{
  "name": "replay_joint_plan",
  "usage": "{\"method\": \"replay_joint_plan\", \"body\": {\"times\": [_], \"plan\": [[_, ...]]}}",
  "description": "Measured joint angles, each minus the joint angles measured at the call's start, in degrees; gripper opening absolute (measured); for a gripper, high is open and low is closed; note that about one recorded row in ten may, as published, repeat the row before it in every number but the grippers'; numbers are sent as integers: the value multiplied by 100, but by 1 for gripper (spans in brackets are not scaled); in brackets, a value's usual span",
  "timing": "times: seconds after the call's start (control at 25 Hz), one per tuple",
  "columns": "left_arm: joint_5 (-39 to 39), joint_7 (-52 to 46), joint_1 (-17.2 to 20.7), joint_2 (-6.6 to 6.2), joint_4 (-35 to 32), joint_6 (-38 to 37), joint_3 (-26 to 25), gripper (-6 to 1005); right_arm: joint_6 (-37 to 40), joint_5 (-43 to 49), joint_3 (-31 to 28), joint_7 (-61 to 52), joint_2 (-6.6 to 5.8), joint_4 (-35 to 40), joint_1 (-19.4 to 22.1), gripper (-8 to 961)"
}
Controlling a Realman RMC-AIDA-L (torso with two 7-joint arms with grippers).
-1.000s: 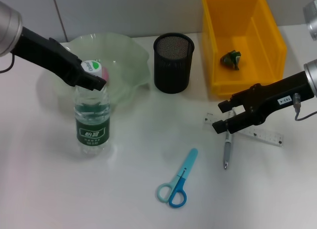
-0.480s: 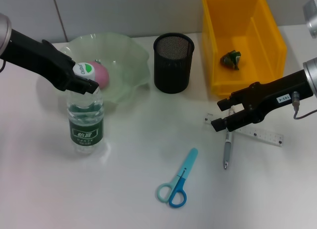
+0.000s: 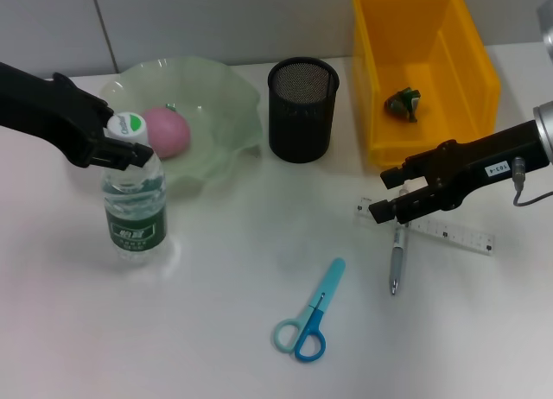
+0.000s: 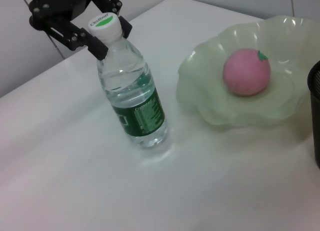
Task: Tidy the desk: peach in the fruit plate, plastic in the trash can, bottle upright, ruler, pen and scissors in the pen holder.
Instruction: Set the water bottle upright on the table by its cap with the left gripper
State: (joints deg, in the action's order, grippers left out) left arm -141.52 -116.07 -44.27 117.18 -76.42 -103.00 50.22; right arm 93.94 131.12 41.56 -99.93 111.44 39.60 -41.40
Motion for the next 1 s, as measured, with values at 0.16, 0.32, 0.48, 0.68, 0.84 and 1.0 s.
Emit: {"method": "replay_joint_plan", "body": {"times": [0.16, 0.32, 0.48, 0.68, 0.84, 1.0], "plan": [[155, 278, 133, -16, 11, -8, -218, 461, 31, -2, -56, -4, 8, -3, 33, 792], [423, 497, 346, -55, 50, 17, -249, 462, 39, -17, -113, -8, 9, 1, 51, 792], [560, 684, 522, -63, 57, 52, -299, 463, 48, -32, -128, -8, 9, 15, 59, 792], [593, 861, 652, -25, 65, 266, -312, 464, 52, -120, -159, 3, -13, -2, 69, 792], [595, 962, 664, 0, 85, 340, -312, 465, 55, -145, -176, 19, -16, -22, 87, 791], [597, 973, 666, 4, 85, 371, -312, 466, 55, -178, -189, 23, -18, -23, 101, 791]]}}
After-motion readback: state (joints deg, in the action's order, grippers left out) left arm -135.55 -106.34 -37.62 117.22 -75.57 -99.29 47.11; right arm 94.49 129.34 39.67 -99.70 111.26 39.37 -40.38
